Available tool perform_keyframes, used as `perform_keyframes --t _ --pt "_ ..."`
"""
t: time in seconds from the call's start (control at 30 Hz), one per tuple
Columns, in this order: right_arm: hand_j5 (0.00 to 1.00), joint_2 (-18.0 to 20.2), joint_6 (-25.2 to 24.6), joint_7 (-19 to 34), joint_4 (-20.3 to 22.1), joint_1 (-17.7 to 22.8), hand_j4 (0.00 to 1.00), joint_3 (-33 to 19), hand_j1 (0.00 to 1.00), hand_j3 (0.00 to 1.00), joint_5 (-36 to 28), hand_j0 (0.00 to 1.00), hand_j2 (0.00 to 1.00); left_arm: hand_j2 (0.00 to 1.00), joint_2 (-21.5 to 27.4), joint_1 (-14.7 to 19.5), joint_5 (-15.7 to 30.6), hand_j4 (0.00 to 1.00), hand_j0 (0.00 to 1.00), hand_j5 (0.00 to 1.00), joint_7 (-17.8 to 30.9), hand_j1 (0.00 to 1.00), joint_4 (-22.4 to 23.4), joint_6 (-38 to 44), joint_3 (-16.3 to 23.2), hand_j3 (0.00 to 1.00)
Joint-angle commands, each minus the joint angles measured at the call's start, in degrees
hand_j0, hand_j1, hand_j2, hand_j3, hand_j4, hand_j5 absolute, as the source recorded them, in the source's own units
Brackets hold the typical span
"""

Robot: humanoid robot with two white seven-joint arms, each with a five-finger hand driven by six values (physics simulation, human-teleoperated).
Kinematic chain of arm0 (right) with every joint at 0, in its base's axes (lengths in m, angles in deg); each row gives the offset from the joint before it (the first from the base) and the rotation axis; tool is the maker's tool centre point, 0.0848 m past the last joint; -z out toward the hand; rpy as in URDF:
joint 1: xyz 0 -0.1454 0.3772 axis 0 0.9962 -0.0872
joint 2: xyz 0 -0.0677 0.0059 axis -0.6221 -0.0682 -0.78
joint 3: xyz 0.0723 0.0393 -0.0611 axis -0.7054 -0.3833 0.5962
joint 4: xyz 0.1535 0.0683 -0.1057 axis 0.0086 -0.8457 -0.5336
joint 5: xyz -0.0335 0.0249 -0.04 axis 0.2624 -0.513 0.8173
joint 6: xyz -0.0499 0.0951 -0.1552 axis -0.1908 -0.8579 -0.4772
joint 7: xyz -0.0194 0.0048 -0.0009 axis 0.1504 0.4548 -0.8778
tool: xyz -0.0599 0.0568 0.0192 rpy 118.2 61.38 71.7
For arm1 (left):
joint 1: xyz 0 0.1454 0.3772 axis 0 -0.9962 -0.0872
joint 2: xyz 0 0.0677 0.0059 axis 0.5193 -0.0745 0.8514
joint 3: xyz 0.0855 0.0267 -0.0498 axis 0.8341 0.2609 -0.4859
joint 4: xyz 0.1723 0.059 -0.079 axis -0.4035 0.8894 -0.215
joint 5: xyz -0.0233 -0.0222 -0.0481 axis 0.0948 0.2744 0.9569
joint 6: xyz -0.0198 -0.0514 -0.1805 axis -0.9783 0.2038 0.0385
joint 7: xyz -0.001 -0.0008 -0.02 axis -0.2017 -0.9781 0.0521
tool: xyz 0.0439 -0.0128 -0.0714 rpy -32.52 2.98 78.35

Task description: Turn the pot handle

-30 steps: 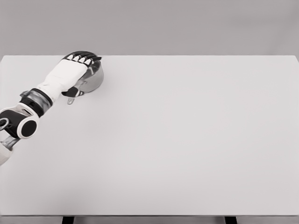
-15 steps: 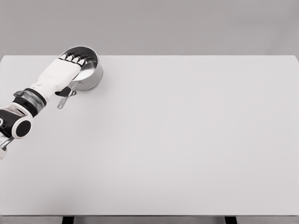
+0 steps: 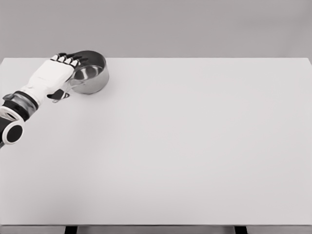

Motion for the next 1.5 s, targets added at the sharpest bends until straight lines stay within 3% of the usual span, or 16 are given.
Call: perform_keyframes --t 0.0,1.47 --pt "1.00 0.0 0.0 0.0 0.0 0.0 1.00 0.0 1.00 1.00 0.0 1.00 1.00 1.00 0.2 -0.1 -0.5 1.00 1.00 1.00 0.0 1.00 0.1 -0.1 -0.4 1.00" --pt "1.00 0.0 0.0 0.0 0.0 0.0 1.00 0.0 1.00 1.00 0.0 1.00 1.00 1.00 0.9 0.8 -1.2 1.00 1.00 1.00 -0.1 1.00 8.4 -2.5 -3.2 1.00"
